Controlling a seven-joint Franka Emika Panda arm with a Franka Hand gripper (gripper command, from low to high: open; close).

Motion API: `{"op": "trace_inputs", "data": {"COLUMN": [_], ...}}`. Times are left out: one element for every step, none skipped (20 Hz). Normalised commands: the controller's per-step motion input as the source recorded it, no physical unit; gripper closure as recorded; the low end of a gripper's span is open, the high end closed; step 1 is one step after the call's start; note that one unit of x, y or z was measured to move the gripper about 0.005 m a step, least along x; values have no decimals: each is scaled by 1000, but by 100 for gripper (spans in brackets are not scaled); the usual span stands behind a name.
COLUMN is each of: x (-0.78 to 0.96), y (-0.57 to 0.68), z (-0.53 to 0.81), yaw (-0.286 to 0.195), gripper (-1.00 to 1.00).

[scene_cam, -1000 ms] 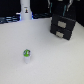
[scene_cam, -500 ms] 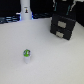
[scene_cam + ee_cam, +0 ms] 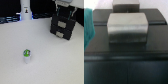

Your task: Open the kcup holder, insert the kcup into the holder, and close the kcup holder

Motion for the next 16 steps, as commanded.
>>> {"op": "trace_inputs", "data": {"x": [-208, -253, -287, -301, -312, -306, -299, -328, -337, -346, -361, -385, -382, -370, -364, -370], "y": [348, 315, 275, 238, 196, 141, 121, 50, 23, 6, -2, 3, -5, -10, -8, 5], "z": [-313, -303, -304, -317, -333, -364, -379, -416, -418, -425, -405, -384, -390, -393, -396, -355], "yaw": [-22, -20, -19, -20, -20, -21, -22, 0, 2, 3, -1, -4, -7, -12, -13, -6], "gripper": [-100, -100, -100, -100, -100, -100, -100, -100, -100, -100, -100, -100, -100, -100, -100, -100]}}
